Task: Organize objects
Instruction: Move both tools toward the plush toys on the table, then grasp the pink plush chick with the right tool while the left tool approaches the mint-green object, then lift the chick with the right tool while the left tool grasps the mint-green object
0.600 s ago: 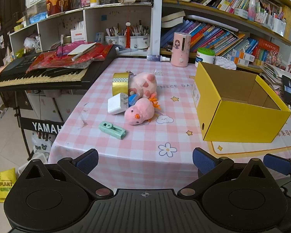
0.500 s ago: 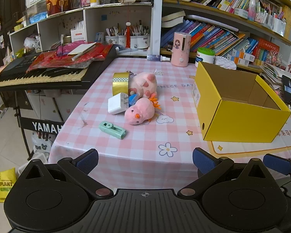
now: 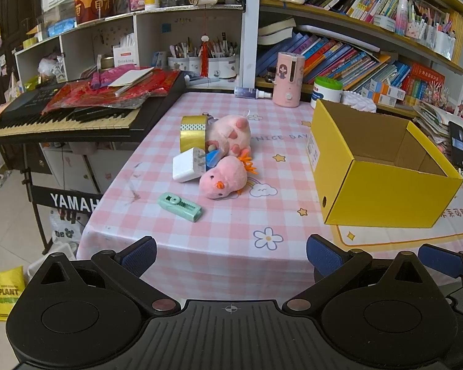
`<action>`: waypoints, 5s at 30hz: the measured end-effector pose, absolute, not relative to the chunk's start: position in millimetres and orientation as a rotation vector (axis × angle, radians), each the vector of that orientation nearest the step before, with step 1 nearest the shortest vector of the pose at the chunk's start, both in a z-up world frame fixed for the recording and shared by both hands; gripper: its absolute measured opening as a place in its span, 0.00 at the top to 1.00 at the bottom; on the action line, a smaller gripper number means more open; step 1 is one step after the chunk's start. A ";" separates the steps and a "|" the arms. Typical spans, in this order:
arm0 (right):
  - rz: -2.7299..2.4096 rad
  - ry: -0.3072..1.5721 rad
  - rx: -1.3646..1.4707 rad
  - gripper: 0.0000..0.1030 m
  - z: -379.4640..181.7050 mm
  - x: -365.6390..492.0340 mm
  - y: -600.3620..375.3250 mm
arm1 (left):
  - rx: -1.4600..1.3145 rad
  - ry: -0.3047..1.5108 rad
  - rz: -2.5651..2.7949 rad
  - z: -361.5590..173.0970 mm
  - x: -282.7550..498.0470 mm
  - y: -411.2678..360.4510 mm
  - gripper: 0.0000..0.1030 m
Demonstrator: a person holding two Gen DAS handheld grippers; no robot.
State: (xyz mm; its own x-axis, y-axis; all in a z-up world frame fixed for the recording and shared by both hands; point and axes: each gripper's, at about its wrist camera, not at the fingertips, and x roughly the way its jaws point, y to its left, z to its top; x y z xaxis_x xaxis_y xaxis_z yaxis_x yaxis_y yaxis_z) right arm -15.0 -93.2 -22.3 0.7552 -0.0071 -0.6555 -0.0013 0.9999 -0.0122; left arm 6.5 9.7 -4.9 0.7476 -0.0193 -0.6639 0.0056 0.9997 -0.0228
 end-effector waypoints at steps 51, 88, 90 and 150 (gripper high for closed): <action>0.073 0.673 -0.056 0.01 -12.1 -13.9 -68.5 | -0.082 0.686 0.015 0.3 3.1 43.8 0.00; 0.401 0.803 -0.185 0.06 -85.8 187.1 -13.6 | -0.267 0.761 0.451 -37.2 109.8 122.0 0.01; 0.400 0.800 -0.225 0.00 -92.7 194.1 -8.1 | -0.267 0.774 0.459 -39.3 112.4 122.8 0.01; 0.182 0.603 -0.060 0.22 -12.2 32.8 -82.3 | -0.091 0.711 -0.066 -4.2 27.6 69.0 0.78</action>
State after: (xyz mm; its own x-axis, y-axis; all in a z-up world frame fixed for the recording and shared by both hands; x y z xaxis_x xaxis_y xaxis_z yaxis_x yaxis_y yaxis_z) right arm 32.8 -82.3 -12.2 0.8081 0.1525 -0.5690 -0.1876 0.9822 -0.0032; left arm 27.6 69.0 -4.2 0.7561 -0.0916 -0.6480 0.0295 0.9939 -0.1061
